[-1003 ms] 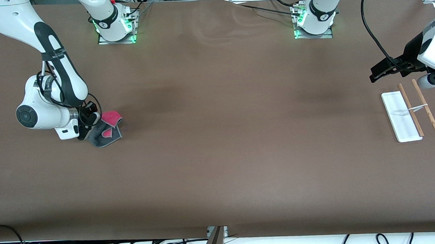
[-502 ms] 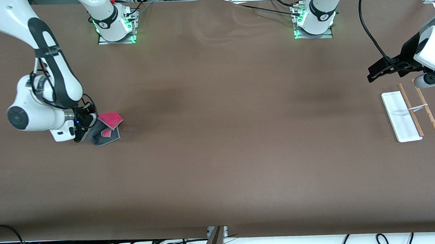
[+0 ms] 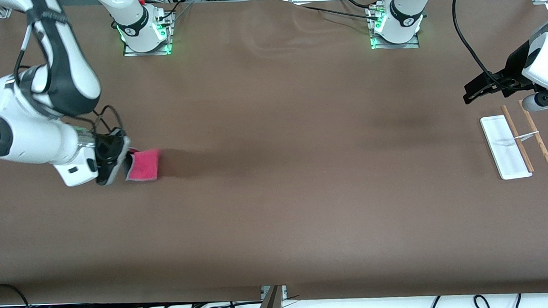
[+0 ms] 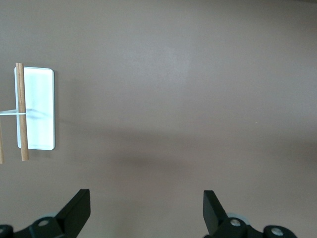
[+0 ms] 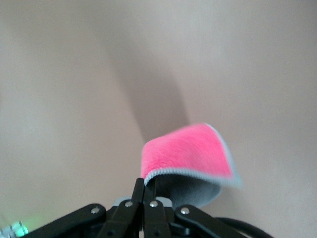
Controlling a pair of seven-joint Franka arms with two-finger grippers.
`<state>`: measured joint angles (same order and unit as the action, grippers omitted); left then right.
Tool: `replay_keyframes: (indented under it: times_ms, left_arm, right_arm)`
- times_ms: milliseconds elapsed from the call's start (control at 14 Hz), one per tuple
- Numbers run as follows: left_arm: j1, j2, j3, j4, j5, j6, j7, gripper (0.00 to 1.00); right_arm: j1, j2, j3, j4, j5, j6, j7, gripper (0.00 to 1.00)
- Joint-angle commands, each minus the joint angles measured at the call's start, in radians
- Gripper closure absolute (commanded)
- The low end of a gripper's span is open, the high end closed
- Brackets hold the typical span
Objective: Pass towel and hang on rack
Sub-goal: 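Lift the towel with the right gripper toward the table middle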
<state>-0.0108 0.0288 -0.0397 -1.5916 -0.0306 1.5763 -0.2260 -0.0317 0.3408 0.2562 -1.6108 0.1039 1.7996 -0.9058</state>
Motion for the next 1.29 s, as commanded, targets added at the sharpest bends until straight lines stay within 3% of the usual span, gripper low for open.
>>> replay_keyframes:
  times_ms: [0,143,287,573,788,1003,1218]
  left_arm:
    - [0.003,-0.007,0.001,0.012,-0.018,-0.015,0.002,0.00]
    - [0.003,-0.006,0.000,0.013,-0.015,-0.013,0.004,0.00]
    - [0.003,-0.004,0.001,0.012,-0.020,-0.013,0.002,0.00]
    - [-0.003,0.002,0.000,0.045,-0.020,-0.010,0.001,0.00]
    - [-0.006,0.014,0.001,0.047,-0.020,-0.012,0.016,0.00]
    - [-0.018,0.094,0.000,0.076,-0.003,-0.012,0.017,0.00]
    - [-0.026,0.126,0.000,0.075,-0.017,-0.019,0.017,0.00]
  right_arm:
    - [-0.008,0.017,0.125,0.048,0.007,-0.006,0.129,1.00]
    - [-0.001,0.017,0.213,0.063,0.003,0.065,0.232,1.00]
    - [0.036,0.023,0.257,0.113,-0.003,0.076,0.306,1.00]
    - [0.169,0.063,0.259,0.200,-0.003,0.133,0.370,1.00]
    - [0.252,0.064,0.259,0.200,-0.003,0.214,0.372,1.00]
    - [0.326,0.075,0.258,0.200,-0.006,0.299,0.372,1.00]
    - [0.355,0.084,0.258,0.200,-0.007,0.352,0.364,1.00]
